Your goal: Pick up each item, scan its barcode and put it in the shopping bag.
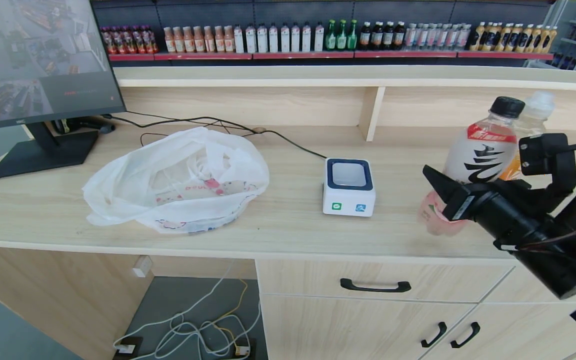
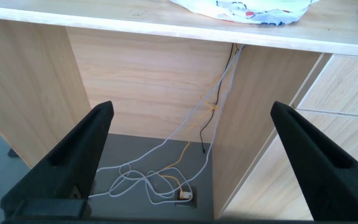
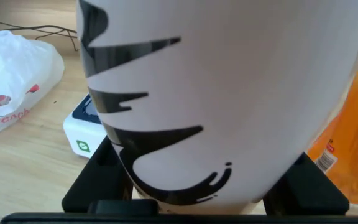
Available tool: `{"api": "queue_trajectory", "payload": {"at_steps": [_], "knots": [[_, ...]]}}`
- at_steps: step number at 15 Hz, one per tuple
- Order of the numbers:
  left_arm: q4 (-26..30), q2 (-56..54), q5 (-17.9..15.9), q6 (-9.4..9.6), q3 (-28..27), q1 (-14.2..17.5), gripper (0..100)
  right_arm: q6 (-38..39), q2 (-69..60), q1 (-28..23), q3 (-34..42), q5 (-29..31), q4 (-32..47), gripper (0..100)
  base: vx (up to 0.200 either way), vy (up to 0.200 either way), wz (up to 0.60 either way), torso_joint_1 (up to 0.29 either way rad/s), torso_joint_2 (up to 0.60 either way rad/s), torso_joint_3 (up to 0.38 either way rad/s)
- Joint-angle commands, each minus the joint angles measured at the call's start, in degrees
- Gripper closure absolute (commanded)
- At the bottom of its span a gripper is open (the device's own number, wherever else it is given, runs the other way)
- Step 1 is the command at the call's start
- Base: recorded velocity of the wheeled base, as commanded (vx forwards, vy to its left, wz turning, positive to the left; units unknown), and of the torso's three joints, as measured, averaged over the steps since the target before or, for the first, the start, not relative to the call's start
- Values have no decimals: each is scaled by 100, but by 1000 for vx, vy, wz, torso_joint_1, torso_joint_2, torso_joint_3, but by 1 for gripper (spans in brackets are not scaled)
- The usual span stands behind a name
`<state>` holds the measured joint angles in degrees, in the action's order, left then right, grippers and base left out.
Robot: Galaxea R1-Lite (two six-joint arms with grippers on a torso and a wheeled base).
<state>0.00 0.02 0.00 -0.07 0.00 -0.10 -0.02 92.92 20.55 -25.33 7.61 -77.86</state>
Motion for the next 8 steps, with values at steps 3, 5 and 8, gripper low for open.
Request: {"api": "queue_trajectory", "payload": {"at_steps": [3,5,8], "knots": [[0,-2,0,-1,0,1,0,-15,-1258,63,1101,-312,-1,100,0,0,0,0,0,0],[0,-2,0,-1,0,1,0,-15,-1382,72,1180,-312,-1,100,0,0,0,0,0,0],[0,-2,9,-1,0,1,0,-59,-1584,72,1320,-602,-1,100,0,0,0,0,0,0]]}}
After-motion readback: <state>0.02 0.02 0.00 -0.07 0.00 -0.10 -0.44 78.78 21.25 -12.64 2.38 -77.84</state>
